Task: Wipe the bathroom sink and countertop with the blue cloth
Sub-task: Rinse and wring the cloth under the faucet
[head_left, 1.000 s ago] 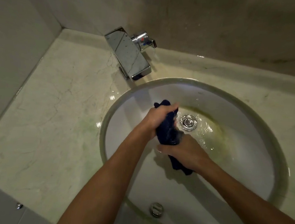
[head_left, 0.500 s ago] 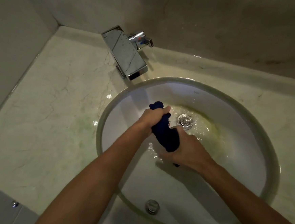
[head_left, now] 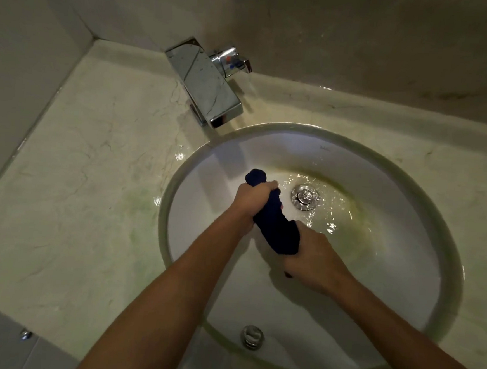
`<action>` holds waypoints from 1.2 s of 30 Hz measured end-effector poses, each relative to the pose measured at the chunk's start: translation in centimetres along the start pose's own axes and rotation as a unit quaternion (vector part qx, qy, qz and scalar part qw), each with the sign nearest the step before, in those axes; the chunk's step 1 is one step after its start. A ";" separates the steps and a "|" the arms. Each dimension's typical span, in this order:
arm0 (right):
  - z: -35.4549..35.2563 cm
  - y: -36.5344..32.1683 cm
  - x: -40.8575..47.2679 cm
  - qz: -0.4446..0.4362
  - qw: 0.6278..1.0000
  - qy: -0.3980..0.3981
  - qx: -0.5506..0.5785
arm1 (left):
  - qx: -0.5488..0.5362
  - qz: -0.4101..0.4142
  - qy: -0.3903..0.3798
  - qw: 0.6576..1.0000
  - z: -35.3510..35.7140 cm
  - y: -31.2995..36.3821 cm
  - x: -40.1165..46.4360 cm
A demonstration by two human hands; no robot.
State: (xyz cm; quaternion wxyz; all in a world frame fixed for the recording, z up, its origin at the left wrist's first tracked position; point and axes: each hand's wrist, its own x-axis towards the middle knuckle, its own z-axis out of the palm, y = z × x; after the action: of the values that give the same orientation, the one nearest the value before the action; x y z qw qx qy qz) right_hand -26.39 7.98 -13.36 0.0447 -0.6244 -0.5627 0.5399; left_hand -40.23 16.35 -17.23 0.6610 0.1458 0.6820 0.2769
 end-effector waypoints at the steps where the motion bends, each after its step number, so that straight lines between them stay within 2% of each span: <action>1: -0.7 0.1 0.0 0.012 0.998 -0.033 0.057 | -0.018 -0.009 -0.052 0.998 -0.4 0.6 -0.6; 3: -2.4 0.2 -0.2 0.057 0.971 -0.119 0.198 | -0.082 -0.029 -0.192 0.977 -1.5 2.1 -2.3; 4: -3.3 0.3 -0.3 0.078 0.944 -0.163 0.276 | -0.128 -0.036 -0.244 0.961 -2.2 2.7 -3.0; 6: -4.9 0.4 -0.7 0.107 0.876 -0.227 0.411 | -0.176 -0.026 -0.298 0.938 -3.6 3.5 -3.9; 8: -5.7 0.7 -0.8 0.101 0.811 -0.256 0.516 | -0.159 0.024 -0.324 0.932 -4.3 3.8 -4.3; 11: -5.1 1.0 -0.2 0.046 0.750 -0.302 0.587 | -0.128 0.076 -0.314 0.938 -4.2 3.9 -4.5; 14: -3.5 0.4 0.1 -0.028 0.656 -0.409 0.634 | -0.093 0.114 -0.309 0.940 -3.1 4.1 -5.4; 15: -2.8 0.3 0.2 -0.051 0.628 -0.432 0.645 | -0.101 0.126 -0.309 0.937 -2.7 4.0 -5.8; 17: -1.5 -0.3 0.0 -0.112 0.561 -0.477 0.668 | -0.184 0.121 -0.302 0.928 -1.6 3.4 -6.4; 19: -0.5 -0.7 -0.6 -0.113 0.513 -0.488 0.697 | -0.277 0.097 -0.349 0.890 -0.8 2.9 -6.9; 22: -0.3 -1.2 -1.9 -0.088 0.492 -0.482 0.719 | -0.330 0.150 -0.430 0.827 -0.5 2.7 -6.7; 24: -0.5 -1.3 -2.5 -0.088 0.522 -0.473 0.704 | -0.346 0.142 -0.454 0.809 -0.9 3.0 -6.6; 25: -0.7 -1.5 -2.6 -0.077 0.545 -0.462 0.696 | -0.343 0.136 -0.453 0.811 -1.0 3.1 -6.7; 26: -1.0 -1.7 -2.8 -0.063 0.563 -0.447 0.693 | -0.342 0.132 -0.438 0.821 -1.0 3.4 -6.7; 28: -1.6 -2.1 -2.9 -0.016 0.604 -0.399 0.690 | -0.302 0.114 -0.363 0.874 -1.1 4.1 -6.7; 29: -1.9 -2.4 -2.8 0.015 0.653 -0.359 0.667 | -0.255 0.108 -0.320 0.906 -1.1 4.5 -6.5; 30: -2.1 -2.9 -2.6 0.046 0.718 -0.312 0.620 | -0.200 0.109 -0.278 0.933 -0.9 4.8 -6.1; 32: -2.3 -3.8 -1.6 0.091 0.864 -0.205 0.451 | -0.072 0.106 -0.195 0.972 -0.5 4.9 -4.8; 33: -2.2 -4.0 -0.9 0.105 0.920 -0.144 0.350 | -0.013 0.103 -0.148 0.984 -0.2 4.5 -3.9; 34: -1.9 -3.9 0.0 0.111 0.955 -0.086 0.263 | 0.037 0.104 -0.097 0.989 0.2 4.1 -3.0; 36: -1.0 -3.2 1.7 0.100 0.988 -0.007 0.120 | 0.151 0.117 -0.004 0.981 1.0 3.1 -1.2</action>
State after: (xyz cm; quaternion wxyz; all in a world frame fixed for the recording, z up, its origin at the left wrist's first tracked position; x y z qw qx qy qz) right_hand -28.11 10.95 -11.87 0.0611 -0.6639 -0.4292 0.6094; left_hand -39.65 18.32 -14.48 0.5966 0.3241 0.6918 0.2458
